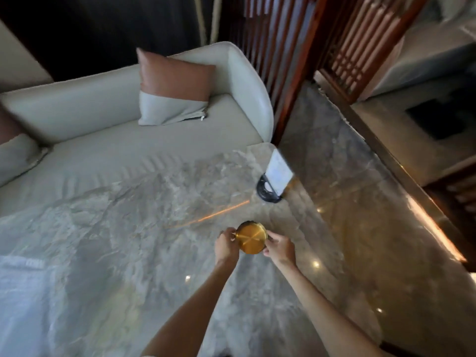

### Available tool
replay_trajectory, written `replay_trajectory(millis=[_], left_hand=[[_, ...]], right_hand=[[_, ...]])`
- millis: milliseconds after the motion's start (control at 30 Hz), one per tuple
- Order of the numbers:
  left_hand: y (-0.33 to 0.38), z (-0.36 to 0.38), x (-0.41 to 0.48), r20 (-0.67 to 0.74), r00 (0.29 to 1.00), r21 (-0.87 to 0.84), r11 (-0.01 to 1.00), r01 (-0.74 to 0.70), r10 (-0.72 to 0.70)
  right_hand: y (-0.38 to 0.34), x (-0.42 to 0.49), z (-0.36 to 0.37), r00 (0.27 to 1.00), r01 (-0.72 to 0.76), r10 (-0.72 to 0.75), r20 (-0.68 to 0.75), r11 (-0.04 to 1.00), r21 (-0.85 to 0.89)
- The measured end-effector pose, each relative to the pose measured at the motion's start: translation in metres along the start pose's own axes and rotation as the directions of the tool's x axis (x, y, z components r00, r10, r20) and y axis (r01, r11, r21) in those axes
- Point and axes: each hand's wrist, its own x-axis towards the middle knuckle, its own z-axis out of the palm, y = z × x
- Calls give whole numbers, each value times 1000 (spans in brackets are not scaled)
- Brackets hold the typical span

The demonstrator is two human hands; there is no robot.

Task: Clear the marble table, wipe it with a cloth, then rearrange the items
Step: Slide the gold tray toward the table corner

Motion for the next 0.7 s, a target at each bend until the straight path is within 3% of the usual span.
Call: replay_trajectory(millis=[233,500,633,700], left_hand=[[24,68,-17,27,999,51,998,-42,41],[17,91,-27,49,998,99,994,-50,46],[12,85,-31,87,994,124,989,-84,73],[8,75,-35,93,993,134,988,-81,69]], right_hand=[[41,11,-64,996,-81,83,-18,993,85],[62,7,-75,994,-109,111,-6,986,123],[58,0,-78,996,-92,92,0,996,14],[52,-5,-80,996,-85,85,-7,983,-162]])
